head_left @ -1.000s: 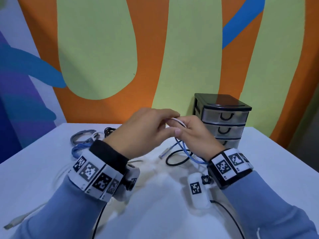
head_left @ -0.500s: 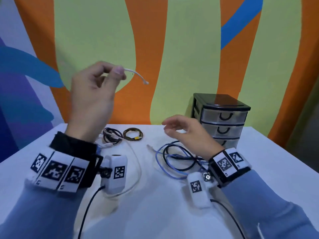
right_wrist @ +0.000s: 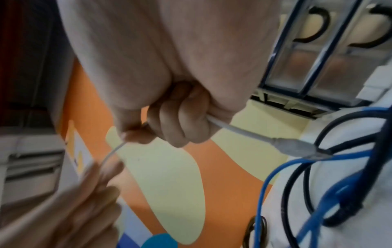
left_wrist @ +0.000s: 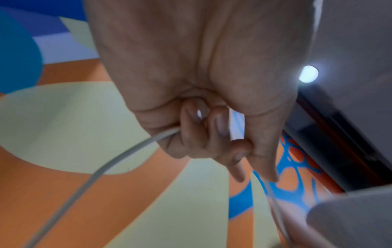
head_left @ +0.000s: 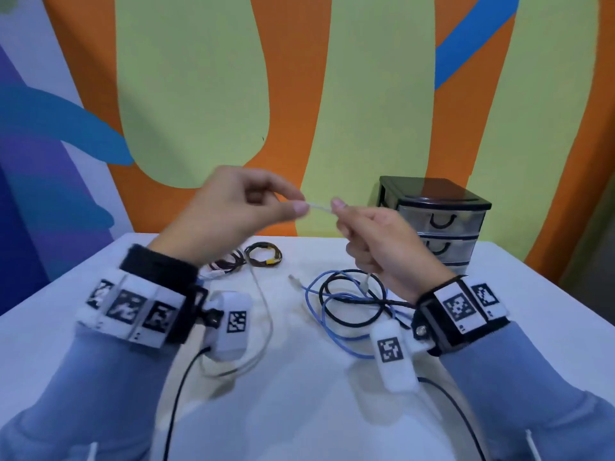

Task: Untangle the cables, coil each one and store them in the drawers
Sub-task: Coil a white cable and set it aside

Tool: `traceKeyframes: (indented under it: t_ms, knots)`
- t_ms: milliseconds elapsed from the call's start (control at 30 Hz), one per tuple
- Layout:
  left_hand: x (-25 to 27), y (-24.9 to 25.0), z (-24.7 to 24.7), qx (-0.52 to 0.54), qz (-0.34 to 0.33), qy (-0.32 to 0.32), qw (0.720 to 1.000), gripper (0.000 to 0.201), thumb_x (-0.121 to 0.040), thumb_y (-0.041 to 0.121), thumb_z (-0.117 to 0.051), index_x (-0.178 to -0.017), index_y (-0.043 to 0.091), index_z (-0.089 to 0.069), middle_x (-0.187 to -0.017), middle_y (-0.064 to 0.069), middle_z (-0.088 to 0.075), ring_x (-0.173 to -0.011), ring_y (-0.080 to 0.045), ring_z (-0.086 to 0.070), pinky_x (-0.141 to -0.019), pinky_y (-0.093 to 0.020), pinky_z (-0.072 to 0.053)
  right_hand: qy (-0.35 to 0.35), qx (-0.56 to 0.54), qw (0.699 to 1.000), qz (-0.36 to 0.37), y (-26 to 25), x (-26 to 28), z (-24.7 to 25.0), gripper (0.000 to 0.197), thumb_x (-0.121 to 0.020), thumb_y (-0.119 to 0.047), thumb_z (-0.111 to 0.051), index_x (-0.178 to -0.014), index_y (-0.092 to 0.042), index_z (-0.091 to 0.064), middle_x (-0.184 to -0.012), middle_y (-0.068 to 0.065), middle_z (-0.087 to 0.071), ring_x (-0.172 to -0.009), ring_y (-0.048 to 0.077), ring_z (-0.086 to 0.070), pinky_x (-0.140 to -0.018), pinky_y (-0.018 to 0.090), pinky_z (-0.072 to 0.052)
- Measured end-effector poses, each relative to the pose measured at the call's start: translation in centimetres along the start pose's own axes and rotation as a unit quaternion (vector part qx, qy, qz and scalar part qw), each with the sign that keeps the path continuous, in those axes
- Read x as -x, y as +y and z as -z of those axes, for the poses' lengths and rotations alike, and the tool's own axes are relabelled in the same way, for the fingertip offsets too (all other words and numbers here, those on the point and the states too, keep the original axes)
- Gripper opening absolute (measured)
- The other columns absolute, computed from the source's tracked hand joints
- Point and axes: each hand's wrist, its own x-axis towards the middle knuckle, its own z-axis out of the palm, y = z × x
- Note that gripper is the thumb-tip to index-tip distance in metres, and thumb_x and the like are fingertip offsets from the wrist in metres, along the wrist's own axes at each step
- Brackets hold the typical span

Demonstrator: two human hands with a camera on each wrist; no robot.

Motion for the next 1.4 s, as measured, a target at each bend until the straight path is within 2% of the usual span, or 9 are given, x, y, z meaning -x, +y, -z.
traceKeyframes:
  t_ms: [200,333,500,633,767,933,1167,1300,1400]
  knots:
    - [0.3,-0.7,1.7,0.018,-0.046,0.081,0.995,0.022,-0.093,0.03,-0.077,-0.097,0.009,-0.083,-0.059,0.01,-0.053,-0.057,-0.008,-0.039,-0.054,-0.019,-0.031,-0.092,-0.154,0.982,-0.05,-0.6,0.3,0.9,0.034,-0.101,-0.043,-0.054,-0.08,-0.017,-0.058,-0.059,-0.002,-0.027,-0.043,0.008,-0.018,-0.039,0.022,-0.01]
    - [0.3,0.3,-0.6,-0.012,-0.096,0.057,0.994,0.015,-0.091,0.024,-0.081,-0.095,0.009,-0.084,-0.074,-0.013,-0.07,-0.064,-0.002,-0.05,-0.062,-0.012,-0.038,-0.157,-0.176,0.97,-0.064,-1.2,0.6,-0.2,0.036,-0.105,-0.045,-0.047,-0.085,-0.017,-0.061,-0.056,-0.002,-0.027,-0.04,0.006,-0.015,-0.04,0.023,-0.006]
    - [-0.2,-0.8,-1.9,-0.084,-0.06,0.116,0.988,0.021,-0.1,0.04,-0.073,-0.098,0.023,-0.084,-0.066,-0.01,-0.048,-0.06,-0.008,-0.036,-0.057,-0.026,-0.03,-0.111,-0.252,0.961,-0.003,-2.0,0.7,-0.2,0.039,-0.106,-0.04,-0.042,-0.102,-0.015,-0.072,-0.047,-0.007,-0.025,-0.04,0.009,-0.008,-0.04,0.023,-0.007]
    - [0.5,-0.6,-4.8,-0.236,0.025,-0.129,0.963,0.032,-0.11,0.032,-0.056,-0.138,0.025,-0.068,-0.07,0.001,-0.061,-0.064,-0.016,-0.053,-0.061,-0.026,-0.04,0.016,-0.293,0.954,0.067,-1.6,0.0,0.0,0.041,-0.113,-0.025,-0.038,-0.141,0.0,-0.056,-0.061,0.0,-0.057,-0.038,0.006,-0.039,-0.039,0.017,-0.029]
    - [1.5,1.4,-6.4,-0.268,-0.013,-0.216,0.939,0.02,-0.108,0.038,-0.059,-0.113,0.026,-0.074,-0.074,0.003,-0.065,-0.066,-0.009,-0.052,-0.064,-0.03,-0.04,0.113,-0.148,0.975,0.121,-0.3,-0.5,-0.2,0.039,-0.115,-0.024,-0.034,-0.147,-0.003,-0.044,-0.093,0.018,-0.079,-0.087,0.025,-0.079,-0.079,0.024,-0.062]
    - [1.5,2.5,-3.4,-0.125,-0.041,-0.129,0.983,0.023,-0.098,0.034,-0.075,-0.081,0.017,-0.075,-0.054,0.014,-0.05,-0.05,-0.004,-0.039,-0.05,-0.017,-0.029,0.045,0.133,0.984,0.108,0.5,-0.2,-0.3,0.034,-0.113,-0.033,-0.044,-0.131,-0.015,-0.067,-0.064,0.008,-0.069,-0.048,0.02,-0.059,-0.052,0.029,-0.046]
    - [0.2,0.0,-0.2,0.021,-0.026,0.156,0.987,0.024,-0.098,0.031,-0.074,-0.087,0.009,-0.078,-0.046,0.014,-0.041,-0.046,-0.007,-0.03,-0.047,-0.021,-0.027,-0.148,-0.145,0.978,-0.006,-1.3,0.8,0.2,0.034,-0.107,-0.03,-0.047,-0.093,-0.009,-0.069,-0.05,-0.005,-0.021,-0.043,0.009,-0.011,-0.041,0.022,-0.012]
    - [0.0,-1.1,-2.7,-0.103,-0.022,0.125,0.986,0.03,-0.104,0.04,-0.066,-0.084,0.021,-0.078,-0.051,0.012,-0.037,-0.051,-0.008,-0.03,-0.051,-0.028,-0.024,-0.157,-0.258,0.953,0.022,-1.9,1.1,-0.2,0.042,-0.107,-0.029,-0.042,-0.127,-0.005,-0.069,-0.052,-0.005,-0.028,-0.041,0.009,-0.012,-0.046,0.025,-0.011]
    - [0.6,-0.8,-5.1,-0.208,0.014,-0.035,0.977,0.024,-0.107,0.039,-0.06,-0.096,0.026,-0.077,-0.055,0.003,-0.05,-0.052,-0.011,-0.04,-0.055,-0.034,-0.033,-0.078,-0.311,0.946,0.043,-1.3,0.6,-0.1,0.046,-0.111,-0.023,-0.039,-0.148,0.0,-0.05,-0.067,-0.003,-0.055,-0.041,0.005,-0.032,-0.047,0.02,-0.026]
